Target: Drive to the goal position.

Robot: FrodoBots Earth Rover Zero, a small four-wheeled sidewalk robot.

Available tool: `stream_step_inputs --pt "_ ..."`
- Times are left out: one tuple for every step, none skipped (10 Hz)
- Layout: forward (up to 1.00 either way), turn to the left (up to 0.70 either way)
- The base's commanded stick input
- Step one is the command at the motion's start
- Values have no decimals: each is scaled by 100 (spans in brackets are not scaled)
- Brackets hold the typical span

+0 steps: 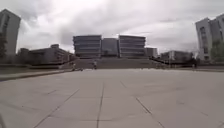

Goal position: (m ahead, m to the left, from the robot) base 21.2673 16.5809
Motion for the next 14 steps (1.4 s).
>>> stream_step_inputs --pt "100 0" --pt "100 0" --pt "100 0" --pt "100 0" --pt "100 0" --pt "100 0" --pt "100 0" --pt "100 0" --pt "100 0" --pt "100 0" --pt "100 0" --pt "100 0" --pt "100 0" --pt "100 0"
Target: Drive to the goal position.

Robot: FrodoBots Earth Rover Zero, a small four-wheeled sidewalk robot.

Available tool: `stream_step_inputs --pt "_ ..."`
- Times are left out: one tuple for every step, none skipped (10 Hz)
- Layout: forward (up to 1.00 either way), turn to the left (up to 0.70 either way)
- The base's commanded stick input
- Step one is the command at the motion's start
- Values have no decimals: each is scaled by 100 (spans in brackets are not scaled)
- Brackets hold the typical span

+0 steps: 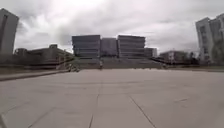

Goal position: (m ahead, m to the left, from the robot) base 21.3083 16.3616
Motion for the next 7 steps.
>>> stream_step_inputs --pt "100 0" --pt "100 0" --pt "100 0" --pt "100 0" --pt "100 0" --pt "100 0" --pt "100 3"
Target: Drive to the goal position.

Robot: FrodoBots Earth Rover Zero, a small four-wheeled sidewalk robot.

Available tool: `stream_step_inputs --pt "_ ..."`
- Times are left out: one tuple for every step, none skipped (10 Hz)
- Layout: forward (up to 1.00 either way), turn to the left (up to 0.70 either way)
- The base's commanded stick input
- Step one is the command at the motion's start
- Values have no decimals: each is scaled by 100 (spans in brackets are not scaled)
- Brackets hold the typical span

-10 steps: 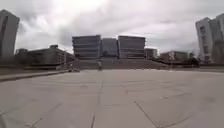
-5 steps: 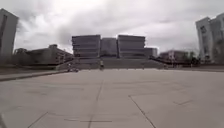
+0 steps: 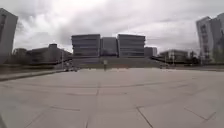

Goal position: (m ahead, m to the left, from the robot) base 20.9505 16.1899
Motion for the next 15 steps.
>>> stream_step_inputs --pt "100 18" --pt "100 23" --pt "100 19" --pt "100 0" --pt "100 0" --pt "100 0" --pt "100 0" --pt "100 0" --pt "100 0" --pt "100 0" --pt "100 0" --pt "100 0" --pt "100 0" --pt "100 0" --pt "100 0"
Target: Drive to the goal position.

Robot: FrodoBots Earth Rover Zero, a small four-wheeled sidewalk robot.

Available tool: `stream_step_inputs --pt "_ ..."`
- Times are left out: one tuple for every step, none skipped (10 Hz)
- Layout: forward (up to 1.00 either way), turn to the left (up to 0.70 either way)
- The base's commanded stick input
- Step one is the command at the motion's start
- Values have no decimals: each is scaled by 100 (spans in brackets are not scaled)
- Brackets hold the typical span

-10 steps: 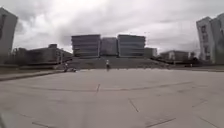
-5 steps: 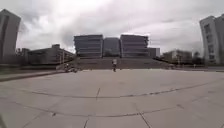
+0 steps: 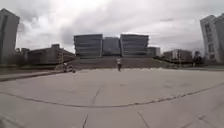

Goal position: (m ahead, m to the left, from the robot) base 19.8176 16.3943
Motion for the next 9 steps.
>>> stream_step_inputs --pt "100 0" --pt "100 0" --pt "100 0" --pt "100 6" --pt "100 29" --pt "100 26" --pt "100 23" --pt "100 12" --pt "100 1"
